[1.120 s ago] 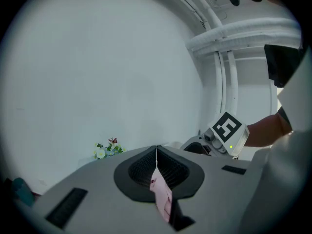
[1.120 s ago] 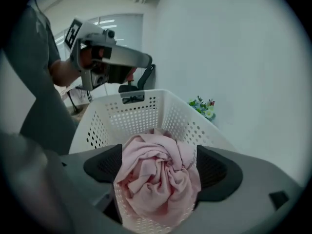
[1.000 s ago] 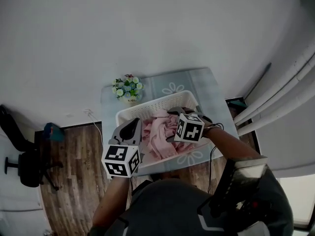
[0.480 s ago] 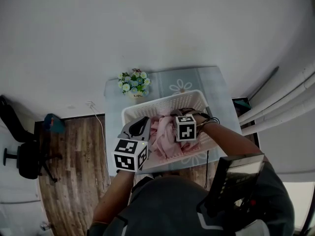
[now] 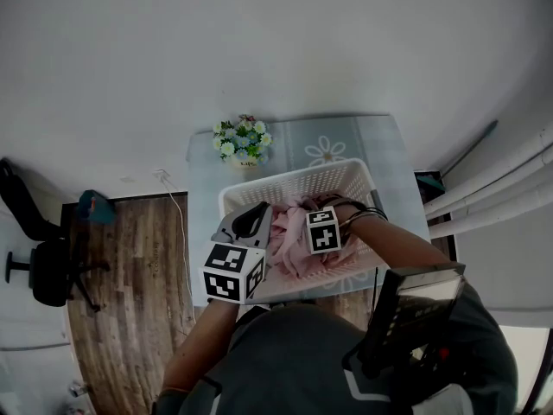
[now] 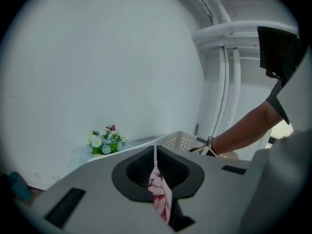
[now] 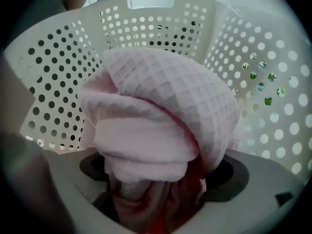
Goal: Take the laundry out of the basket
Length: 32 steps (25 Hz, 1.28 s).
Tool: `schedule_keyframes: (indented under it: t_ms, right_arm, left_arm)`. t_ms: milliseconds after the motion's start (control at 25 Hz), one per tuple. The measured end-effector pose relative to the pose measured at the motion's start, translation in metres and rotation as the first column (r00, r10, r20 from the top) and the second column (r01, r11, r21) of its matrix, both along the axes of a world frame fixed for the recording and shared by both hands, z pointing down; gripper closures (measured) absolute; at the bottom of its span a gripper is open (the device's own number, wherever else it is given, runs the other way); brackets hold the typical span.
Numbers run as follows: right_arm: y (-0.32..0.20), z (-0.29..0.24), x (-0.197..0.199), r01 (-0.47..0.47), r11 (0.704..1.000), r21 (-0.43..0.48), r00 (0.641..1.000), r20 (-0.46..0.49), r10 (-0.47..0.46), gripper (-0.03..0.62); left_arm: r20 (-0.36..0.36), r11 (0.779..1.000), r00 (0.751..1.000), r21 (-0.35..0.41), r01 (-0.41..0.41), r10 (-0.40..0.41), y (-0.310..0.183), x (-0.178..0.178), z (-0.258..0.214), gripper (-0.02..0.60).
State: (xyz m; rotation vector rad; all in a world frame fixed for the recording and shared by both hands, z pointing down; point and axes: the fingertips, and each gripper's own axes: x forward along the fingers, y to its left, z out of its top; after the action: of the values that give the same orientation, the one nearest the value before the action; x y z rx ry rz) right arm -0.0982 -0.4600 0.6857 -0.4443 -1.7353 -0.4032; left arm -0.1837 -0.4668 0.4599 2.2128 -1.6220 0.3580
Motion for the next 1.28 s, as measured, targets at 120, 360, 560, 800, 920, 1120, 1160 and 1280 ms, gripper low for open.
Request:
schedule_keyframes:
  t_ms: [120,360,560,800,920,1120,1160,1280]
  right_arm:
    - [0.006,0.005,0.002,0.009,1.0,0.001,1.0,-0.017,-0.009,0.075]
    - [0.016,0.015,0.005,0.027,1.0,0.003,0.998,-0.052,-0.027,0.075]
    - [0.012,0.027,-0.002,0.019,0.999,0.027,0.993,-0.116,-0.016,0.074]
    - [0.009,0.027,-0.007,0.004,0.999,0.049,0.997,-0.083,0.0,0.077]
    - [0.011,0.025,-0.01,-0.023,0.998,0.05,0.998,-0.051,0.026,0.124]
    - [0.018,0.017,-0.009,-0.081,0.996,0.032,0.997,0.004,0.081,0.221]
    - [0.019,0.014,-0.01,-0.107,0.994,0.005,0.994,0.018,0.107,0.233]
    - [0.021,0.004,-0.016,-0.2,0.975,-0.096,0.976,0.064,0.206,0.264]
  left_arm:
    - [-0.003,1.0,1.0,0.006,-0.007,0.007,-0.002,0.0,-0.002,0.571]
    - [-0.006,1.0,1.0,0.011,-0.012,0.012,-0.002,0.0,-0.004,0.571]
    - [-0.009,1.0,1.0,0.012,-0.005,0.005,-0.002,-0.003,-0.006,0.571]
    - [-0.017,1.0,1.0,0.016,0.012,-0.011,0.003,-0.011,-0.008,0.571]
    - [-0.025,0.999,1.0,0.025,0.02,-0.019,0.004,-0.015,-0.009,0.571]
    - [-0.028,0.998,0.999,0.048,0.03,-0.029,0.009,-0.018,-0.016,0.571]
    - [-0.027,0.998,0.999,0.052,0.031,-0.03,0.01,-0.019,-0.018,0.571]
    - [-0.02,0.997,0.999,0.065,0.038,-0.036,0.013,-0.023,-0.024,0.571]
